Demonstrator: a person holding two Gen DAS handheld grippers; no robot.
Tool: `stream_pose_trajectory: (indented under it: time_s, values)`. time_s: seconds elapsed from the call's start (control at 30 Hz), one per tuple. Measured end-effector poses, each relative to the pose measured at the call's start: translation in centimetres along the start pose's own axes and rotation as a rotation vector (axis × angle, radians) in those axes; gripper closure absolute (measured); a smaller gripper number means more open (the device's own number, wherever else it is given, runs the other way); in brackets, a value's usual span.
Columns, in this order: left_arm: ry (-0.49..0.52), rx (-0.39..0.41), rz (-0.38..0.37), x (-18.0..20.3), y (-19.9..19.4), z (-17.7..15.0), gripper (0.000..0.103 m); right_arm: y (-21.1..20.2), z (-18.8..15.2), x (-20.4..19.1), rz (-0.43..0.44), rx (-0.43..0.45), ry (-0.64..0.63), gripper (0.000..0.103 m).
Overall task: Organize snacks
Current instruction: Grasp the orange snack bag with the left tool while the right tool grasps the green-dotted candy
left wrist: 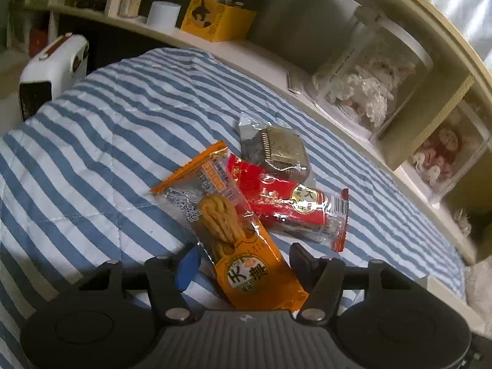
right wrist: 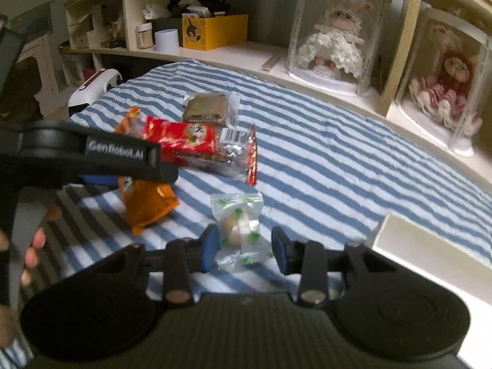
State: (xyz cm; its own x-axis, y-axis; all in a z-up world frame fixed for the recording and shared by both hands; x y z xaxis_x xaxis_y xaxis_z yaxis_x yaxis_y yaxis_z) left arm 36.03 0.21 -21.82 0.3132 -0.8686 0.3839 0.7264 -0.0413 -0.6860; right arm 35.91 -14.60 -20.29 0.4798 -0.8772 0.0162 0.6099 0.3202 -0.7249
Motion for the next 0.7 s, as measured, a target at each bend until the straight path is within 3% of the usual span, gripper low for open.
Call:
stream_pose_trajectory:
  time_s: [0.27, 0.7]
  values:
    - [0.095, -0.060, -0.034, 0.1, -1.4, -0.5, 0.047, -1.1, -1.5, -1.2, 0.043, -0.039, 0.058, 0.059]
    - [0.547, -0.245, 0.026, -0.8, -5.7, -6.0, 0.048, -4.5, -5.0, -3.2, 0.051, -0.112, 0.094, 0.060]
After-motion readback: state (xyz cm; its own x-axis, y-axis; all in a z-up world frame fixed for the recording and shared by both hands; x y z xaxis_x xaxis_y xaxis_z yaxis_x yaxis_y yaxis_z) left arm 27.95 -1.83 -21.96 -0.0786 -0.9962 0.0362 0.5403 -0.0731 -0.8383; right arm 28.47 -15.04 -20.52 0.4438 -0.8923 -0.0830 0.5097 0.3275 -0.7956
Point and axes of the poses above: each gripper's, at about its wrist camera, not at the fingertips, and y roughly the way its jaws point, x to its right, z to its top, the point moved 10 cm from there along y, roughly the way its jaws point, and after that the axes turned 2 degrees about x, right-handed, at the moved point
